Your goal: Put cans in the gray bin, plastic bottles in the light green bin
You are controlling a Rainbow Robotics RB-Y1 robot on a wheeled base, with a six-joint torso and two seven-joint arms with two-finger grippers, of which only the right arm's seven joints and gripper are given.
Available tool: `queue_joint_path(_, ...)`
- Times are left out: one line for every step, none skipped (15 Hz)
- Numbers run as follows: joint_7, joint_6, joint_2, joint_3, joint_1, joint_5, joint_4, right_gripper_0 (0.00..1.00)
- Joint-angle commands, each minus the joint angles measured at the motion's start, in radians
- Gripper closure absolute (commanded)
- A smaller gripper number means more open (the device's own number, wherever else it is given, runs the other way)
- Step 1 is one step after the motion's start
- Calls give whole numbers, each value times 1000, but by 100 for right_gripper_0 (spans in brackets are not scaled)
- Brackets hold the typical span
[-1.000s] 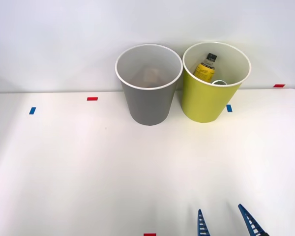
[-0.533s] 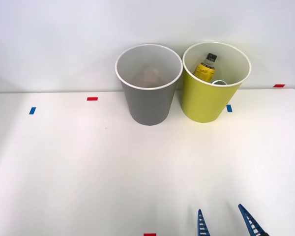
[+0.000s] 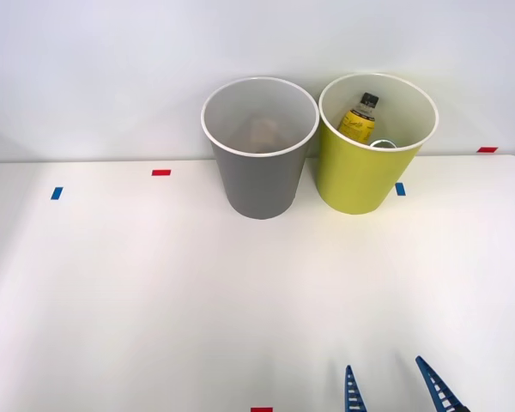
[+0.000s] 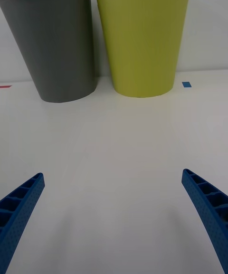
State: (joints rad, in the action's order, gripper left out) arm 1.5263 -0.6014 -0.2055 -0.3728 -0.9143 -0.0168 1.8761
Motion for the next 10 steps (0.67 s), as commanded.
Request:
queue_joint_path(0,0,0,0,0,0,0,0)
queue_joint_path(0,0,0,0,0,0,0,0)
queue_joint_path(0,0,0,0,0,0,0,0)
queue_joint_path(0,0,0,0,0,0,0,0)
queue_joint_path(0,0,0,0,0,0,0,0)
queue_joint_path(0,0,0,0,0,0,0,0)
queue_joint_path(0,0,0,0,0,0,0,0)
queue_joint_path(0,0,0,0,0,0,0,0)
queue_joint_path(0,0,0,0,0,0,0,0)
queue_joint_path(0,0,0,0,0,0,0,0)
